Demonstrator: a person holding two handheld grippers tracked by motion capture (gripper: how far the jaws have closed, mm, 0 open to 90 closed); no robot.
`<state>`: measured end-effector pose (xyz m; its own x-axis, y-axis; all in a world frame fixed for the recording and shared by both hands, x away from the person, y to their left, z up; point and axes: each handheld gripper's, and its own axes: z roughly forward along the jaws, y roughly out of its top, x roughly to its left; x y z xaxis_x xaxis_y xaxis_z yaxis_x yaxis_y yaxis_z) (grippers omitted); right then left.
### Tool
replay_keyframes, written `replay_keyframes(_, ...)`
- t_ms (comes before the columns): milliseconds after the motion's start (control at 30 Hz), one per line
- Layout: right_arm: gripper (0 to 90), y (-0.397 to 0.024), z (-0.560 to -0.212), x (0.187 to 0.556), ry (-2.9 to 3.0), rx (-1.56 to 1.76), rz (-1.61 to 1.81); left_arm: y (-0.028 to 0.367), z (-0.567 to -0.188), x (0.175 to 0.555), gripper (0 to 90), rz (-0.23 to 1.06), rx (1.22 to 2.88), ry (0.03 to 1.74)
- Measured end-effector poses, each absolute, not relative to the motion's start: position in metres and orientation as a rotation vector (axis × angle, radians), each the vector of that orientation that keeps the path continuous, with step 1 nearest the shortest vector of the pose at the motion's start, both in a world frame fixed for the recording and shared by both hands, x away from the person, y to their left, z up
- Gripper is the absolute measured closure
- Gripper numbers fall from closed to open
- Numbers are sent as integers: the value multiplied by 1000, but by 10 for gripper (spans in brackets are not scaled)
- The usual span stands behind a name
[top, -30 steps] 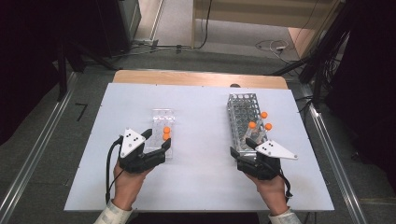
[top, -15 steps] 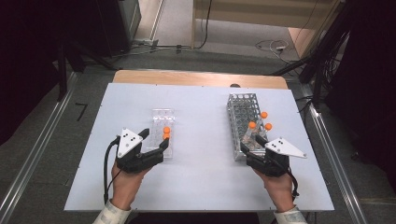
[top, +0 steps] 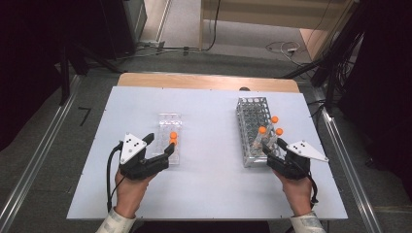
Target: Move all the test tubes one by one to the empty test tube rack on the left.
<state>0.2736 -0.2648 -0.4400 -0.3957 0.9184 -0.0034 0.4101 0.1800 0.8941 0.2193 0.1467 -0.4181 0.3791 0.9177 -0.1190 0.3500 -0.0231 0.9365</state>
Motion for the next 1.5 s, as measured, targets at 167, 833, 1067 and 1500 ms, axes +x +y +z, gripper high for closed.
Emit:
replay_keyframes(167, 424, -274, -444, 282, 1853, 1296, 1156, 148, -418, 219, 265, 677, 1582, 1166)
replay_keyframes(833, 597, -280, -454, 309, 1844, 1342, 1135, 147, -419, 220, 266, 678, 1588, 1168)
replay_keyframes(1067, 678, -277, -457, 312, 1857, 1336, 1118, 147, -419, 220, 266, 680, 1586, 1166)
replay_keyframes(1500, 714, -279, -447, 307, 1814, 1313, 1158, 148, -419, 220, 265, 679, 1586, 1168)
